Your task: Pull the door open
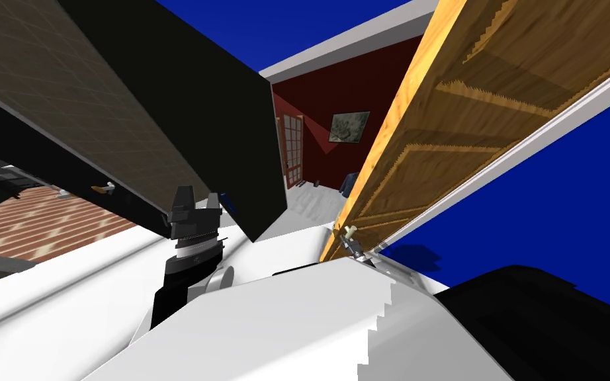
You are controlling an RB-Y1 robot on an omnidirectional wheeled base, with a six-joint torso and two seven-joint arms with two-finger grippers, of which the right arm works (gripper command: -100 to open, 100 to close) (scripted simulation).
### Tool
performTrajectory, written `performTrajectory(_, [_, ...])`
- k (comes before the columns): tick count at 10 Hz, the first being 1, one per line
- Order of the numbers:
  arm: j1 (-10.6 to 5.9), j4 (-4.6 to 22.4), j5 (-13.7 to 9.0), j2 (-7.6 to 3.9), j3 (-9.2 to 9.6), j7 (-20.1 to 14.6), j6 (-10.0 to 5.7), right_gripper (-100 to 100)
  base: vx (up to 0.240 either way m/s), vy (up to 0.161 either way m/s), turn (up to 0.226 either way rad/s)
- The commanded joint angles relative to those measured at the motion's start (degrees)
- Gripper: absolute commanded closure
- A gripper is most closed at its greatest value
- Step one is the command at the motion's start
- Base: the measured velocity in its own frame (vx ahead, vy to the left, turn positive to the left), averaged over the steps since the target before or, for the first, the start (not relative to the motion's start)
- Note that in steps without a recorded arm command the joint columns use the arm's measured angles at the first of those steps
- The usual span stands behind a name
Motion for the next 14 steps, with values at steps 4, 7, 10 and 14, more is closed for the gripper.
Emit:
performTrajectory(4, [0.67, 1.9, 1.0, -1.06, 1.79, -2.2, -3.67, 100, -0.206, -0.071, 0.145])
performTrajectory(7, [1.05, 2.8, 1.5, -1.73, 2.77, -3.3, -5.61, 100, -0.204, -0.043, 0.118])
performTrajectory(10, [0.83, 4.1, 1.8, -1.61, 3.32, -3.9, -6.13, 100, -0.137, -0.043, 0.106])
performTrajectory(14, [0.57, 5.9, 2.3, -1.93, 4.25, -5.1, -8.17, 100, -0.201, -0.068, 0.149])
